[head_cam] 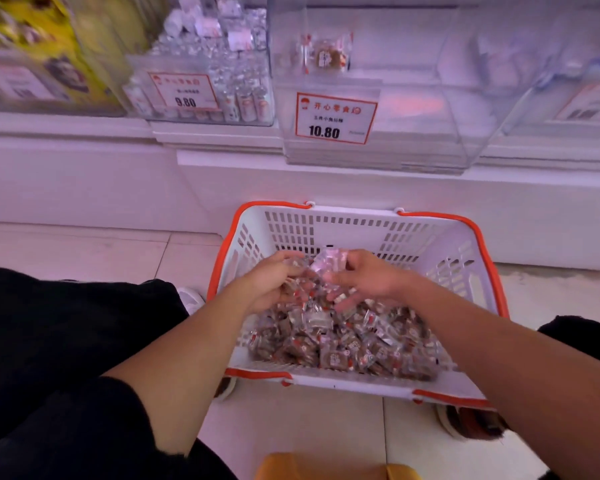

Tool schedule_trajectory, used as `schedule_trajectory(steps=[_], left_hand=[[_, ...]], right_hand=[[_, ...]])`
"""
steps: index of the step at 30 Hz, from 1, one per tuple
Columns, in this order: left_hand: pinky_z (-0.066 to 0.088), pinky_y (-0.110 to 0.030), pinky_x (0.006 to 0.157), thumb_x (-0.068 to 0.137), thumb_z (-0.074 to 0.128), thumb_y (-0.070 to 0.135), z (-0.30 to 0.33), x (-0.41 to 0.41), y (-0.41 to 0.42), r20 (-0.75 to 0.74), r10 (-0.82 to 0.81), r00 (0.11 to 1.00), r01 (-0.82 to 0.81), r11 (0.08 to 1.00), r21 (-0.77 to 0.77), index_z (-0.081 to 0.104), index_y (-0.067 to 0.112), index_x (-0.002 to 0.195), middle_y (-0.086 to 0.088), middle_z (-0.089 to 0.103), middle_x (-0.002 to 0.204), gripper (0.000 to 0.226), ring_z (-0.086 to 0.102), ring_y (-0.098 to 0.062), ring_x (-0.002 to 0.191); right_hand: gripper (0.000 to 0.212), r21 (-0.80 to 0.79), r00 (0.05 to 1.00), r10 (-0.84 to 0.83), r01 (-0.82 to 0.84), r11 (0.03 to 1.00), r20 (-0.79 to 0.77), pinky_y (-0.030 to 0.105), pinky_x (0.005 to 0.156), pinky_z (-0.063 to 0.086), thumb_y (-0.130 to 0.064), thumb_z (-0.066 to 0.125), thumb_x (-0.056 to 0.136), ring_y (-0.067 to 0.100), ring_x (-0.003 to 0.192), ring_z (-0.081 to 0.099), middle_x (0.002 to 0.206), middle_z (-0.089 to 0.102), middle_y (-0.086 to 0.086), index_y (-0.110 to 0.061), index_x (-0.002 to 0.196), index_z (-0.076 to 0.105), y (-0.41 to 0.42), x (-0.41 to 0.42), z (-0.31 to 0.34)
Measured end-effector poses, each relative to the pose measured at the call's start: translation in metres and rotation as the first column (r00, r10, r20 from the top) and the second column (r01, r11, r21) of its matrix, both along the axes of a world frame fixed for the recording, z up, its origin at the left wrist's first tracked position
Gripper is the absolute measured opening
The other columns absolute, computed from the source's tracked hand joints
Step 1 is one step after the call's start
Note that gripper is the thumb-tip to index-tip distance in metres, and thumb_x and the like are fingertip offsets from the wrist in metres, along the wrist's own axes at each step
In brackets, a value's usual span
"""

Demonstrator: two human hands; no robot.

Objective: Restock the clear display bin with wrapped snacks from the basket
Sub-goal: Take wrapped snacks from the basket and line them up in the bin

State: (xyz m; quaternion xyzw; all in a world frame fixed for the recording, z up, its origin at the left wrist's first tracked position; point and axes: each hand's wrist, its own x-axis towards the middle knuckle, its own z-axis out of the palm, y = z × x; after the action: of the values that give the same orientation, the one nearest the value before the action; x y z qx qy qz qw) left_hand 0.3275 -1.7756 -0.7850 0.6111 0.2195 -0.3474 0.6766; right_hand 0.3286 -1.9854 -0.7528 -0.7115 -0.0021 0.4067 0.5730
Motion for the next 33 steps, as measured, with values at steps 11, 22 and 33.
schedule_trajectory(steps=[11, 22, 33], left_hand=[[0.052, -0.049, 0.082, 0.089, 0.05, -0.009, 0.223, 0.018, 0.004, 0.257, -0.415, 0.873, 0.469, 0.859, -0.204, 0.05, 0.015, 0.137, -0.013, 0.059, 0.133, 0.054, 0.067, -0.026, 0.096], [0.059, -0.036, 0.082, 0.087, 0.06, -0.004, 0.257, 0.007, -0.027, 0.43, -0.172, 0.886, 0.369, 0.823, -0.432, 0.053, 0.009, 0.136, -0.022, 0.063, 0.128, 0.052, 0.066, -0.03, 0.106], [0.056, -0.023, 0.079, 0.076, 0.075, 0.014, 0.25, 0.01, -0.039, 0.789, -0.156, 0.594, 0.205, 0.978, 0.039, 0.05, 0.027, 0.138, -0.006, 0.072, 0.105, 0.068, 0.072, -0.015, 0.095]], right_hand=[[0.03, 0.086, 0.903, -0.049, 0.013, 0.996, 0.426, 0.034, 0.077, 0.06, 0.001, 0.077, 0.076, 0.028, 0.089, 0.07, 0.103, 0.071, 0.021, -0.006, 0.104, 0.069, -0.039, -0.012, 0.201], [0.036, 0.354, 0.806, -0.475, 0.355, 0.865, 0.353, 0.026, 0.069, 0.058, -0.009, 0.075, 0.074, 0.028, 0.08, 0.071, 0.099, 0.073, 0.022, -0.005, 0.109, 0.071, -0.015, -0.022, 0.226], [0.027, 0.448, 0.881, -0.444, 0.335, 0.829, 0.163, 0.03, 0.085, 0.057, -0.023, 0.052, 0.099, 0.016, 0.098, 0.07, 0.107, 0.074, 0.009, -0.012, 0.112, 0.073, -0.019, -0.025, 0.214]])
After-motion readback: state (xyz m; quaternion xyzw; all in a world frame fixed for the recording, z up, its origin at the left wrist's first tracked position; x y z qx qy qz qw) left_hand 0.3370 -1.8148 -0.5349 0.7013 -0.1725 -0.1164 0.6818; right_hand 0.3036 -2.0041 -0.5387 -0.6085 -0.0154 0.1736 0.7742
